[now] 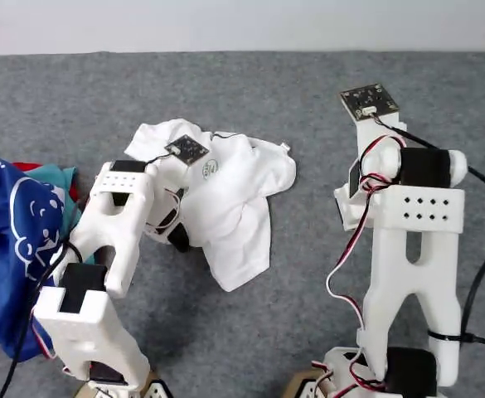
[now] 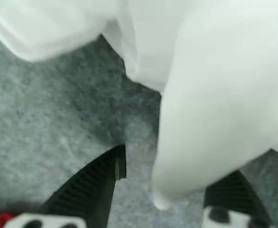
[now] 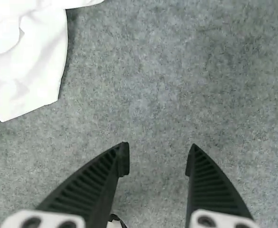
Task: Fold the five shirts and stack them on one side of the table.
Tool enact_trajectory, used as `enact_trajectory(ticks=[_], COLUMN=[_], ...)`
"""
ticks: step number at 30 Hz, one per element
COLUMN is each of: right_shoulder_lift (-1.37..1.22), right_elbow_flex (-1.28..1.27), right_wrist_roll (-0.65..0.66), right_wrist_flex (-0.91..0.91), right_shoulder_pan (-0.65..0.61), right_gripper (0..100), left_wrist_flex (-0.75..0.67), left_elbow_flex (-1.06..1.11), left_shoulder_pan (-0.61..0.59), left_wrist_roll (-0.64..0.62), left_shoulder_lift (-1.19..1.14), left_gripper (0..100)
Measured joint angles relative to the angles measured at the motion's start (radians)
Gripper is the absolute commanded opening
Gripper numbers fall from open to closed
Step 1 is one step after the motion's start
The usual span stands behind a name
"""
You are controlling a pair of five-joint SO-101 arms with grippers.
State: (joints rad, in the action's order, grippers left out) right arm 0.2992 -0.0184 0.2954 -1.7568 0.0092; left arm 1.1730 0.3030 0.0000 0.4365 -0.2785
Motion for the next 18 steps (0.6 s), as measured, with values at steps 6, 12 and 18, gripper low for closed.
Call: enact_trajectory(ticks=[6,12,18], right_shoulder_lift=[0.0,0.0,0.0], right_elbow_flex=[0.0,0.0,0.0], right_wrist_roll=[0.0,0.0,0.0], right_wrist_flex=[0.0,0.0,0.0], right_shoulder_pan=[0.0,0.0,0.0], right_gripper=[19.9,19.9,19.9], left_wrist_flex=[0.009,0.031,0.103], left_elbow_flex=[-0.043,-0.046,-0.084], left_shoulder_pan=[0.0,0.046,0.049], left_wrist_roll=[-0.018,-0.018,-0.02], left_shoulder_lift=[0.0,-0.009,0.006], left_gripper=[18,11,1])
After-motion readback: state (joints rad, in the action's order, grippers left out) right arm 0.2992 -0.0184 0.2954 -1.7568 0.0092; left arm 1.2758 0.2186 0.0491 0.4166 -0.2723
